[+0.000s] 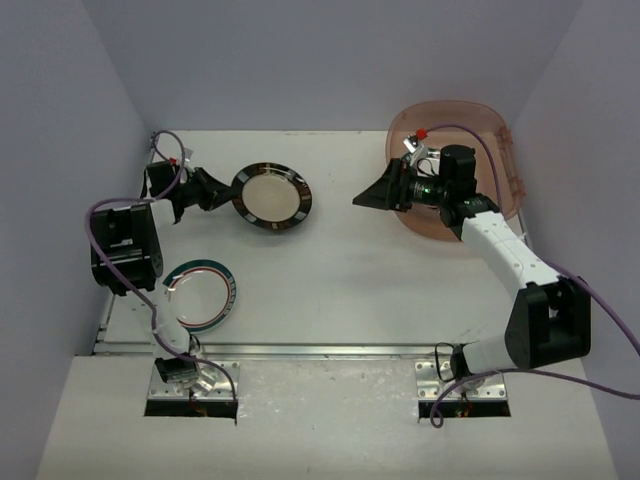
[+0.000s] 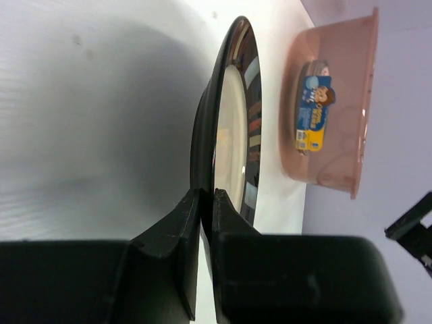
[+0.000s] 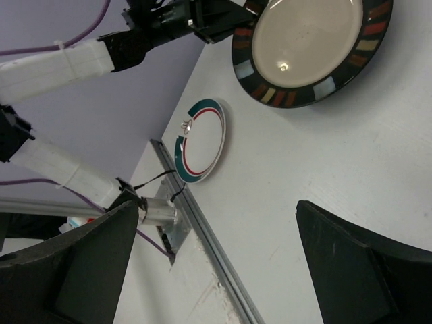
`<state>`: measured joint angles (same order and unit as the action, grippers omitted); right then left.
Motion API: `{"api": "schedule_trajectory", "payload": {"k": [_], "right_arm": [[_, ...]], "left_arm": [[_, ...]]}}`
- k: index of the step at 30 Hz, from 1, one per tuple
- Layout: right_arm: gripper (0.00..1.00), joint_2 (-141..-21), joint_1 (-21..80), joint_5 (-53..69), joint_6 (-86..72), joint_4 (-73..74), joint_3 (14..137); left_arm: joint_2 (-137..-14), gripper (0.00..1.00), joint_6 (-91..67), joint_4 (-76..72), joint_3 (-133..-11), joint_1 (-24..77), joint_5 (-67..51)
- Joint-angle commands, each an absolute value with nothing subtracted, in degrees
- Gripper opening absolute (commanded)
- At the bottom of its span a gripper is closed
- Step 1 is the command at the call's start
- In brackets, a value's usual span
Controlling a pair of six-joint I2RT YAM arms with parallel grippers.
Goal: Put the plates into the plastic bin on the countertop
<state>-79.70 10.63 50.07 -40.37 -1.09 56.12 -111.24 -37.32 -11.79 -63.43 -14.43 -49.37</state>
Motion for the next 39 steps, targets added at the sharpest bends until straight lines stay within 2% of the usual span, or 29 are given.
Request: {"api": "schedule_trajectory", "payload": {"k": [1,7,13,18,20,21,22,23,24,25,27,28,29,30,32,33,36,39], "right_arm": [[0.97,-84.92,10.55,51.21,-38.01,-1.32,64.53],[0.97,-94.72,10.37,49.05,-33.93,7.81,76.19],[0.91,-101.42,11.42,54.17,-36.42,9.05,81.21],[0.8,-104.95,13.1,55.85,-37.15,11.19,84.47],[0.58,-105.81,13.36,58.1,-38.96,8.37,83.65],[0.38,-105.81,13.36,60.73,-41.93,6.06,82.84],[0.11,-105.65,13.36,61.33,-43.04,2.81,81.42],[0.11,-105.56,13.36,61.52,-44.09,2.73,81.39],[0.0,-105.04,13.27,61.52,-44.89,0.41,80.27],[0.0,-104.61,13.1,60.61,-46.16,-1.57,79.24],[0.0,-102.6,12.4,59.34,-49.35,-3.58,77.63],[0.0,-101.71,11.02,57.61,-50.85,-6.0,75.47],[0.0,-100.66,9.96,56.71,-52.43,-7.35,74.21],[0.0,-99.6,8.82,56.69,-53.93,-7.38,74.18],[0.0,-95.77,3.74,52.69,-58.19,-9.15,69.37],[0.0,-94.21,1.65,50.28,-59.68,-9.24,67.95],[0.0,-89.05,-5.98,41.97,-65.52,-10.16,62.66],[0.0,-85.01,-10.88,33.81,-70.26,-10.55,58.73]], "left_arm": [[-99.06,0.0,-46.48,-25.09,-59.22,-11.03,-55.4],[-89.03,0.0,-57.66,-36.83,-51.7,-8.71,-57.02],[-83.83,0.0,-63.23,-42.56,-49.31,-5.18,-57.74],[-83.22,0.0,-69.48,-50.74,-47.11,-1.66,-57.55],[-83.33,0.0,-69.97,-51.5,-47.29,-0.62,-57.03],[-83.5,0.0,-70.23,-51.59,-47.38,-0.62,-56.69],[-83.67,0.0,-70.4,-51.68,-47.54,-0.62,-56.6],[-83.67,0.0,-70.57,-51.77,-47.55,0.58,-56.6],[-83.84,0.0,-70.58,-51.68,-47.81,0.87,-56.6],[-84.01,0.0,-70.66,-51.51,-47.9,0.88,-56.6],[-84.02,0.35,-67.37,-45.69,-48.77,0.71,-56.34],[-83.51,0.57,-64.07,-40.22,-50.75,0.62,-55.14],[-81.78,0.99,-59.01,-32.53,-52.34,0.53,-52.88],[-81.74,1.0,-53.65,-24.36,-52.38,0.44,-49.82],[-78.44,1.0,-38.71,1.1,-62.49,0.44,-33.8],[-76.82,1.0,-36.0,6.74,-64.26,0.44,-28.76],[-73.1,1.0,-29.03,17.35,-67.18,0.35,-15.27],[-69.36,1.0,-22.48,20.36,-64.97,0.35,-12.66]]}}
